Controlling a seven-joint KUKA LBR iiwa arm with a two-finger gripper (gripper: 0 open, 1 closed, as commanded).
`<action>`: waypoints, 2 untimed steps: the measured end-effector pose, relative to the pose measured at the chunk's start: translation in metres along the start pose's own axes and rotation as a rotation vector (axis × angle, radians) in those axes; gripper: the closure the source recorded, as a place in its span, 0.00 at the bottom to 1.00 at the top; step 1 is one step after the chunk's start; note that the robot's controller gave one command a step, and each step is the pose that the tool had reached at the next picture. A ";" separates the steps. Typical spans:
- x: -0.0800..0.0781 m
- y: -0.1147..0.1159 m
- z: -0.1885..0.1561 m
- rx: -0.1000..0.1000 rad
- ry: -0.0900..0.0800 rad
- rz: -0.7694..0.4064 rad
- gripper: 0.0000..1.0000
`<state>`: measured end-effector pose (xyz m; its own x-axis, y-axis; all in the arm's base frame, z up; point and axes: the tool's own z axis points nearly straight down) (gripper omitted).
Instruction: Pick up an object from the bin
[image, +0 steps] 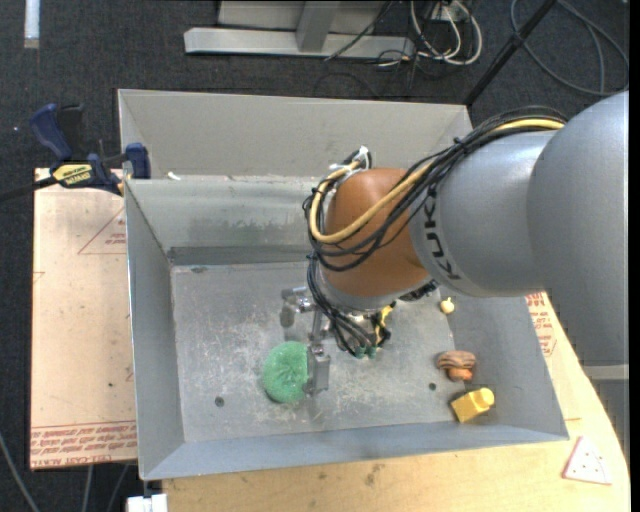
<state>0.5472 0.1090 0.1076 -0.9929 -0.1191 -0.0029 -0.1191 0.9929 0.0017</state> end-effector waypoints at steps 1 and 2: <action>-0.004 0.007 0.038 -0.001 0.001 -0.304 1.00; -0.004 0.007 0.038 -0.001 0.002 -0.303 1.00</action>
Offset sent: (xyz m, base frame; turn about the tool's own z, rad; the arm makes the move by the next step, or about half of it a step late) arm 0.0000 0.0000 0.0000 0.0000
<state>0.5507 0.1168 0.0695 -0.9120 -0.4103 -0.0018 -0.4103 0.9120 0.0016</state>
